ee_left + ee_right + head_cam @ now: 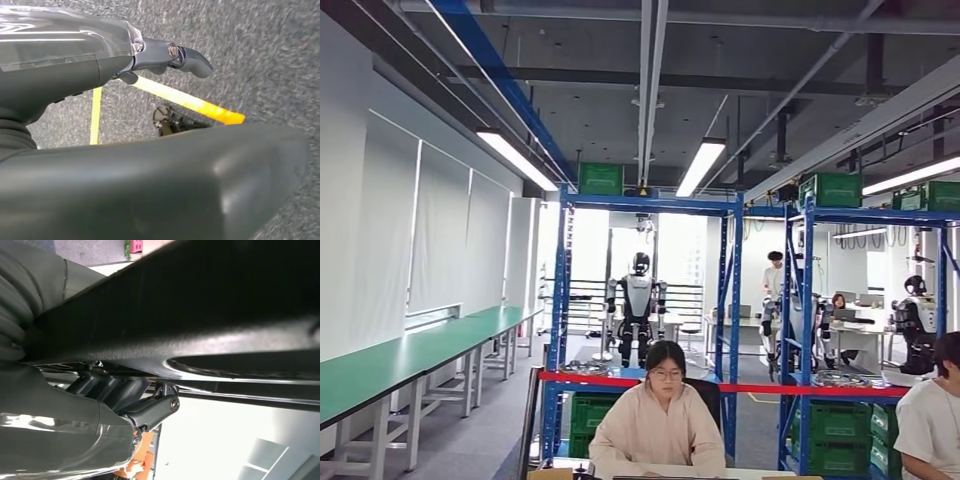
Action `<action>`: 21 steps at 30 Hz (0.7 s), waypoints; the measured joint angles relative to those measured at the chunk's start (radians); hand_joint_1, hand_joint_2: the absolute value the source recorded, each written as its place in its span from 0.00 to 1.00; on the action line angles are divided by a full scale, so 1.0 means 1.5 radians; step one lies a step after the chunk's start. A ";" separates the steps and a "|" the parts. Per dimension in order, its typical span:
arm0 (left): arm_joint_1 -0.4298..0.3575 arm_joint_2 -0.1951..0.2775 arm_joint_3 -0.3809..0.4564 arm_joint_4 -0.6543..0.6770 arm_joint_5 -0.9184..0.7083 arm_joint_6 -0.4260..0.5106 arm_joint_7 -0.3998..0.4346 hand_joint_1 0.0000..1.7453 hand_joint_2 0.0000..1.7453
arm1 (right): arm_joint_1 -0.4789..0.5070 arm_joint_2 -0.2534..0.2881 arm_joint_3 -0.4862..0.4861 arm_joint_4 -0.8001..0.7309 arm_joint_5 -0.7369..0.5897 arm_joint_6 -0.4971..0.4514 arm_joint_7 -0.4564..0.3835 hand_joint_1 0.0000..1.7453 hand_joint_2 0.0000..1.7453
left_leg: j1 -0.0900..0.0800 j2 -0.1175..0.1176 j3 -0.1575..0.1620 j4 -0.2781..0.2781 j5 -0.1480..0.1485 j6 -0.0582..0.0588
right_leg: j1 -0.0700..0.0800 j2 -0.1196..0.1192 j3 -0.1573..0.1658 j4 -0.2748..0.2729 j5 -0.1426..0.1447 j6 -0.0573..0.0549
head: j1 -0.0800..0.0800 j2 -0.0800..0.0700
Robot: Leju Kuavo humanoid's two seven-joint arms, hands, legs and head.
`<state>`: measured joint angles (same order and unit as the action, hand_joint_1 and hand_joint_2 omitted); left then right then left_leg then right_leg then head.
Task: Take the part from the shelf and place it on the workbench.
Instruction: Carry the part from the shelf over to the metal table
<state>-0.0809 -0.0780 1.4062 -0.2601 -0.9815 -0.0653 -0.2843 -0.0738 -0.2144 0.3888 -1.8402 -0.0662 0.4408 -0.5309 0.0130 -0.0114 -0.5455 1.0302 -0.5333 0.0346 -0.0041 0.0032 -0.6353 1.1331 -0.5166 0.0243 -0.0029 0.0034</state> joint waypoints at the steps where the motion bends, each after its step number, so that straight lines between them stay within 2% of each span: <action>1: -0.001 -0.001 0.000 0.000 -0.001 0.000 0.000 0.00 1.00 | -0.007 0.000 0.001 0.002 0.004 -0.003 0.002 1.00 1.00 | 0.000 -0.001 0.003 -0.001 -0.003 -0.002 | 0.002 0.000 0.013 -0.036 0.019 -0.006 | 0.000 0.000; 2: -0.001 -0.001 0.000 0.000 -0.003 0.000 -0.001 0.00 1.00 | -0.015 0.000 0.002 0.005 0.007 -0.007 0.006 1.00 1.00 | 0.000 -0.001 0.004 -0.002 -0.004 -0.005 | 0.005 0.001 0.020 -0.057 0.027 -0.011 | 0.000 0.000; 4: -0.002 -0.002 -0.001 0.000 -0.007 0.000 -0.001 0.00 1.00 | -0.039 0.001 0.004 0.013 0.013 -0.019 0.019 1.00 1.00 | 0.001 0.001 0.003 -0.004 -0.005 -0.012 | 0.008 0.001 0.022 -0.066 0.024 -0.017 | 0.000 0.001; 6: -0.004 -0.003 -0.003 0.000 -0.012 0.000 -0.002 0.00 1.00 | -0.070 0.005 0.005 0.027 0.027 -0.042 0.035 1.00 1.00 | 0.000 0.002 0.002 -0.002 -0.011 -0.018 | 0.004 0.000 0.027 -0.081 0.024 -0.023 | 0.000 0.001; 7: -0.005 -0.003 -0.005 0.000 -0.014 -0.001 -0.002 0.00 1.00 | -0.088 0.009 0.004 0.037 0.040 -0.059 0.042 1.00 1.00 | -0.001 0.003 -0.005 0.013 -0.022 -0.021 | 0.002 0.000 0.031 -0.088 0.025 -0.024 | 0.000 0.000; 8: -0.006 -0.003 -0.007 0.000 -0.017 -0.002 -0.002 0.00 1.00 | -0.107 0.012 0.004 0.049 0.057 -0.079 0.049 1.00 1.00 | 0.000 0.003 -0.019 0.042 -0.038 -0.023 | 0.000 -0.001 0.034 -0.093 0.027 -0.026 | 0.000 0.000; 10: -0.007 -0.003 -0.012 0.000 -0.023 -0.002 -0.002 0.00 1.00 | -0.144 0.021 0.002 0.075 0.105 -0.121 0.065 1.00 1.00 | 0.001 0.003 -0.066 0.131 -0.073 -0.029 | 0.000 -0.001 0.036 -0.094 0.026 -0.027 | 0.000 0.000; 11: -0.007 -0.003 -0.015 0.000 -0.026 -0.002 -0.001 0.00 1.00 | -0.162 0.026 0.000 0.090 0.134 -0.143 0.075 1.00 1.00 | 0.001 0.003 -0.087 0.165 -0.080 -0.031 | 0.000 -0.001 0.036 -0.093 0.025 -0.027 | 0.000 0.000; 12: -0.007 -0.003 -0.017 0.000 -0.029 -0.002 0.000 0.00 1.00 | -0.181 0.032 -0.003 0.106 0.167 -0.166 0.086 1.00 1.00 | 0.002 0.003 -0.099 0.178 -0.075 -0.033 | 0.000 -0.001 0.037 -0.093 0.024 -0.027 | 0.000 0.000; 13: -0.007 -0.002 -0.019 0.000 -0.032 -0.003 0.000 0.00 1.00 | -0.201 0.039 -0.007 0.122 0.199 -0.187 0.098 1.00 1.00 | 0.003 0.003 -0.099 0.164 -0.055 -0.034 | 0.000 0.000 0.038 -0.092 0.023 -0.026 | 0.000 0.000; 15: -0.008 -0.002 -0.026 0.000 -0.037 -0.004 0.001 0.00 1.00 | -0.244 0.052 -0.015 0.154 0.271 -0.226 0.122 1.00 1.00 | 0.006 0.004 -0.070 0.081 0.000 -0.036 | -0.001 0.001 0.041 -0.087 0.016 -0.021 | 0.000 0.000; 16: -0.010 -0.002 -0.029 0.000 -0.039 -0.005 0.001 0.00 1.00 | -0.265 0.058 -0.019 0.167 0.305 -0.241 0.133 1.00 1.00 | 0.006 0.005 -0.055 0.042 0.019 -0.035 | -0.001 0.001 0.041 -0.082 0.012 -0.017 | 0.000 0.000; 17: -0.011 -0.002 -0.031 0.000 -0.041 -0.005 0.001 0.00 1.00 | -0.284 0.063 -0.021 0.180 0.343 -0.254 0.144 1.00 1.00 | 0.006 0.006 -0.046 0.018 0.027 -0.032 | 0.000 0.001 0.040 -0.078 0.010 -0.014 | 0.000 0.000; 18: -0.011 -0.002 -0.034 0.000 -0.043 -0.006 0.001 0.00 1.00 | -0.300 0.068 -0.023 0.191 0.383 -0.266 0.156 1.00 1.00 | 0.004 0.006 -0.044 0.011 0.027 -0.028 | 0.002 0.001 0.038 -0.077 0.009 -0.011 | 0.000 0.000; 21: -0.011 -0.002 -0.041 0.000 -0.049 -0.007 0.000 0.00 1.00 | -0.344 0.077 -0.024 0.220 0.527 -0.303 0.204 1.00 1.00 | 0.004 0.004 -0.044 0.008 0.028 -0.016 | 0.001 0.000 0.036 -0.072 0.004 -0.004 | 0.000 0.000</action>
<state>-0.0981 -0.0805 1.3447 -0.2598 -1.0557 -0.0756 -0.2838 -0.5892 -0.0992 0.3523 -1.5107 0.7250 -0.0144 -0.2243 0.0184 -0.0050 -0.6108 1.0426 -0.4911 0.0112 -0.0027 0.0030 -0.5814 1.0252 -0.5105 0.0190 -0.0034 0.0037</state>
